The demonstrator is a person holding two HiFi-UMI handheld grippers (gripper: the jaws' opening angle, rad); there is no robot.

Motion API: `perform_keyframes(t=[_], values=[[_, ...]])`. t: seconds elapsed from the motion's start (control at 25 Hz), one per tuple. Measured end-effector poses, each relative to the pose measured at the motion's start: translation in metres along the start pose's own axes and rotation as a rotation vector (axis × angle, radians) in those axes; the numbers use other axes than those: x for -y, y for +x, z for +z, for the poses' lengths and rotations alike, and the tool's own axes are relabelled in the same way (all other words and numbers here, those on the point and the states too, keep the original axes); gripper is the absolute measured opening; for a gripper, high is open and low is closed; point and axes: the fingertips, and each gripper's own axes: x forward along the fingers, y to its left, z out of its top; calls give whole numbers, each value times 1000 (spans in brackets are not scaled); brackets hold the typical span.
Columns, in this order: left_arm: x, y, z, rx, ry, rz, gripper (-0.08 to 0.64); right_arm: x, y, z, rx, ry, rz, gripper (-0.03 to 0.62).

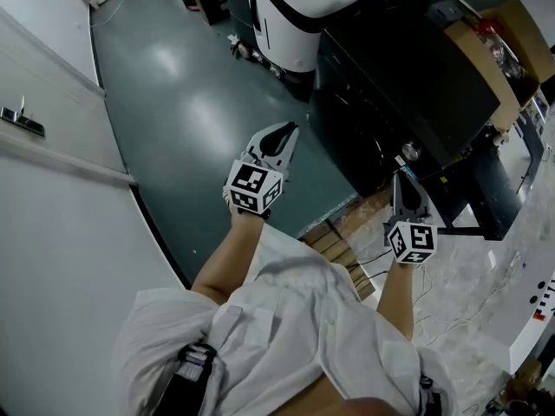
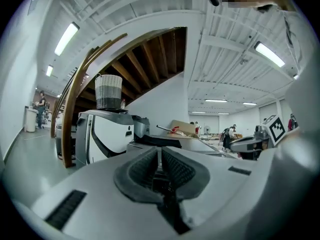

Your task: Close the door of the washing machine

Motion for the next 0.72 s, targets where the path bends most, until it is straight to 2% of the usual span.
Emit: perform_keyframes(t=[0.32, 0.72], values=[[-16, -22, 25, 47, 10, 53, 29, -4, -2, 16, 20, 4, -11, 32], [-18, -35, 27, 49, 1, 80, 29, -6, -5, 18, -2, -18, -27, 26]])
